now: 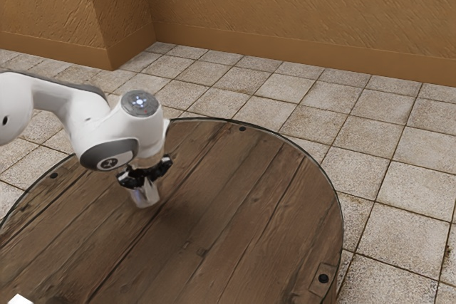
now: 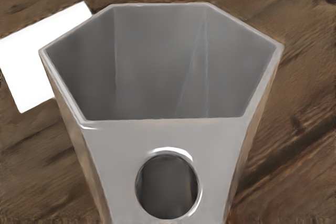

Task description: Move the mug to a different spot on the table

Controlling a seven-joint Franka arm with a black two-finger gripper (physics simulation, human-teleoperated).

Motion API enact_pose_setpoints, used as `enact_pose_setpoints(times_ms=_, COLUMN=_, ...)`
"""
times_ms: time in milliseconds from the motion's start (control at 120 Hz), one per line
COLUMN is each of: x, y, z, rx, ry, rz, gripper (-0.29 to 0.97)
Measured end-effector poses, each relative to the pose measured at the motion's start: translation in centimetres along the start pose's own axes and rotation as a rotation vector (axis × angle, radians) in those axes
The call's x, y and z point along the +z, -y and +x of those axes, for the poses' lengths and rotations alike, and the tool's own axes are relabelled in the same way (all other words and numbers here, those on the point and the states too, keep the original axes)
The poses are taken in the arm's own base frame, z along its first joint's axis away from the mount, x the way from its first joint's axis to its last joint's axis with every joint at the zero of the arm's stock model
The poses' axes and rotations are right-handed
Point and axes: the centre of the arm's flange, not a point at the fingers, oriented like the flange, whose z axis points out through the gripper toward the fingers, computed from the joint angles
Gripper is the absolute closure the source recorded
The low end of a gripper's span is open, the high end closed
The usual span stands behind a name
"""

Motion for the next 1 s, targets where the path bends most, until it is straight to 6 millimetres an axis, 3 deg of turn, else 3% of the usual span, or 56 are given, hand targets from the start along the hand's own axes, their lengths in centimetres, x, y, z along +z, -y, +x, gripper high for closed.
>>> enact_pose_setpoints(times_ms=850, x=1.4, y=0.0, z=-2.5, rx=-0.14, ry=0.032, rz=-0.012, gripper=0.66)
enact_pose_setpoints(times_ms=900, x=1.8, y=0.3, z=-3.2, rx=-0.139, ry=0.04, rz=-0.008, gripper=0.63)
enact_pose_setpoints(times_ms=1000, x=2.2, y=0.7, z=-5.5, rx=-0.122, ry=0.059, rz=-0.005, gripper=0.41)
